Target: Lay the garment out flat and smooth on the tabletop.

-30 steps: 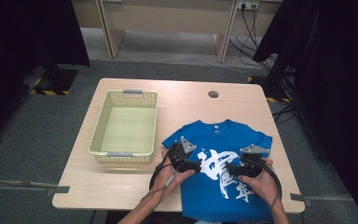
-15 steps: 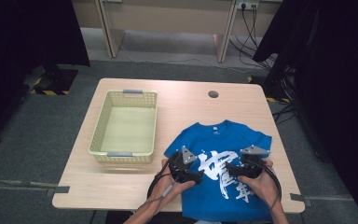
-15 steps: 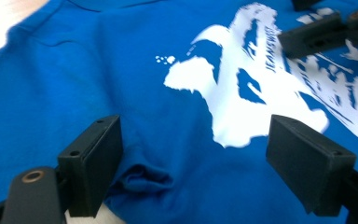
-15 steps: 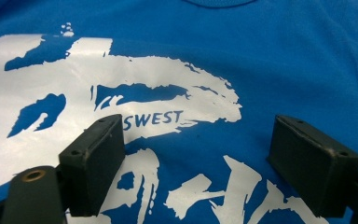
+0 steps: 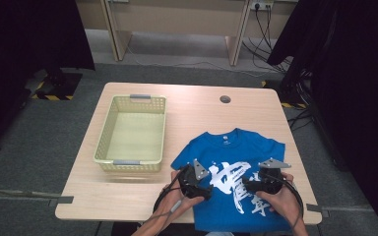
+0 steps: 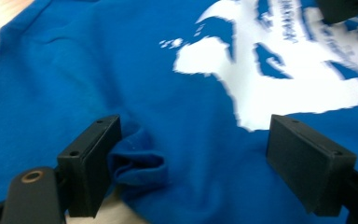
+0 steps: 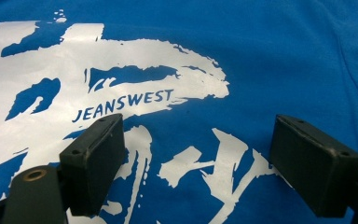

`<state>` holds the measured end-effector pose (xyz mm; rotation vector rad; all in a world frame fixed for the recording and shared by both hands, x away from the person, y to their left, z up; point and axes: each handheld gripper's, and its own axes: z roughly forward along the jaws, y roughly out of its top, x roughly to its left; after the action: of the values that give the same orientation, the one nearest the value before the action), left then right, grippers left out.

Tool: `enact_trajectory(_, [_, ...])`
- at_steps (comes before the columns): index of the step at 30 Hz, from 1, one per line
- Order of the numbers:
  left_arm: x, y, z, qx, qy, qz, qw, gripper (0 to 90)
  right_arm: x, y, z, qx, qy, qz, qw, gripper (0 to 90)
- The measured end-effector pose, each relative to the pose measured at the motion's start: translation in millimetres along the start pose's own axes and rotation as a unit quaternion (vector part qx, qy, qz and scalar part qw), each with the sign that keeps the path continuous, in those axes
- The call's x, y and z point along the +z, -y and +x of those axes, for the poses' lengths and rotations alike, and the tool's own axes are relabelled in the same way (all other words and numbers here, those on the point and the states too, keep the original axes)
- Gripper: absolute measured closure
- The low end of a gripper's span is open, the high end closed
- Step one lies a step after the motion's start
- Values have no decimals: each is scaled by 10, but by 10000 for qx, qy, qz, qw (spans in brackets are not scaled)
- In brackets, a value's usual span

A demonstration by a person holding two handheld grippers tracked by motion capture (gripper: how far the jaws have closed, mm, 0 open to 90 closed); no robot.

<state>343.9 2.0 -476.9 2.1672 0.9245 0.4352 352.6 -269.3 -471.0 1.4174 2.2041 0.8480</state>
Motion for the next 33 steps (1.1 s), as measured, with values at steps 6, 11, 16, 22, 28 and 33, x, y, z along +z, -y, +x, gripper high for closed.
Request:
enact_trajectory(6, [-138, 16, 127, -281, 54, -98, 9995, 193, 8, -2, 6, -3, 20, -18, 10000, 181])
enact_trajectory(11, [-212, 31, 132, -475, 224, -177, 9985, 192, 8, -2, 8, 3, 24, -15, 10000, 181])
enact_trajectory(16, [-182, 83, -87, -218, 402, -88, 9989, 186, 6, 1, 14, 20, 37, -18, 10000, 181])
enact_trajectory(22, [-106, 118, -85, -94, 200, -10, 9998, 183, 3, 7, 23, 27, 47, -31, 10000, 182])
enact_trajectory(28, [-115, 120, 11, -113, 140, 35, 9998, 198, 7, 5, 47, 12, 38, -36, 10000, 181])
enact_trajectory(33, [-122, 125, 91, -106, 148, 33, 9998, 212, 13, -1, 83, -10, 15, -33, 10000, 180])
